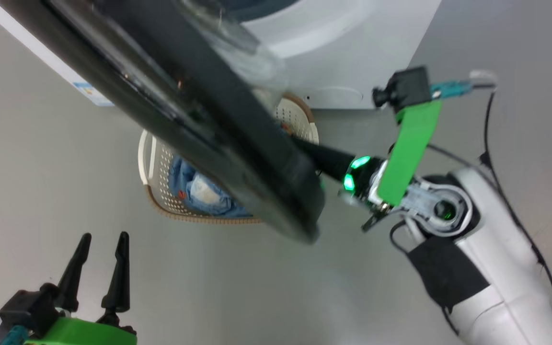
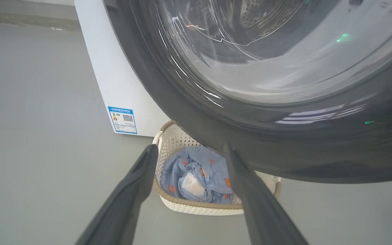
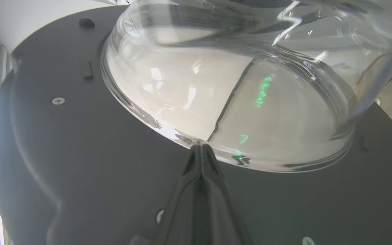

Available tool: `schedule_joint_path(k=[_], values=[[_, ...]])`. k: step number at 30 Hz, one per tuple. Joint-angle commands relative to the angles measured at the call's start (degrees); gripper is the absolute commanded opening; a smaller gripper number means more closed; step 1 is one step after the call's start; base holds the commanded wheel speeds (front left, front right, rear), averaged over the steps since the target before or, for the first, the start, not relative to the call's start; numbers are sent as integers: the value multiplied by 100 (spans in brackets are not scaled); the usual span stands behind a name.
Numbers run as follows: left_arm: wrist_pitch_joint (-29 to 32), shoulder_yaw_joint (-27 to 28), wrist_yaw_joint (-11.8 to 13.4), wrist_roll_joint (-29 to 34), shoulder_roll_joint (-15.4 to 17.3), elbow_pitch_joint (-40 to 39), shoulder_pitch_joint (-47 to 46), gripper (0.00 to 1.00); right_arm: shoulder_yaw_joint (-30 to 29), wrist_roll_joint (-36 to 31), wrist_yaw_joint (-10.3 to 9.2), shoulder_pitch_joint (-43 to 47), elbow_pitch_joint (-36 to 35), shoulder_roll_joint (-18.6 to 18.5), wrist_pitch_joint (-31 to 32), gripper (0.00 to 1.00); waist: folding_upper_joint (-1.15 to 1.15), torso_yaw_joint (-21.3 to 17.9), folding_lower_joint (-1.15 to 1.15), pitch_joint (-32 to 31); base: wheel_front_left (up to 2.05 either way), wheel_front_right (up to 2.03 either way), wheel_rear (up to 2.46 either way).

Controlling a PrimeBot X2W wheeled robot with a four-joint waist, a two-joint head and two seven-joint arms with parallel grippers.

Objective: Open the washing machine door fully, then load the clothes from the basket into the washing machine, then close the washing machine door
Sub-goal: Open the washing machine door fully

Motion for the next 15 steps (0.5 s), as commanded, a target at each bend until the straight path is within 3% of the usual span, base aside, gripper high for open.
schedule_joint_path(k=[1,15], values=[[-37,183,42,-60,106,-84,132,100,217,86,11,196,-156,242,-18,0,0,59,1,-352,0,0,0],[-37,-289,315,-427,106,-132,358,100,1074,452,11,668,-41,353,-704,0,0,860,1,-933,0,0,0]])
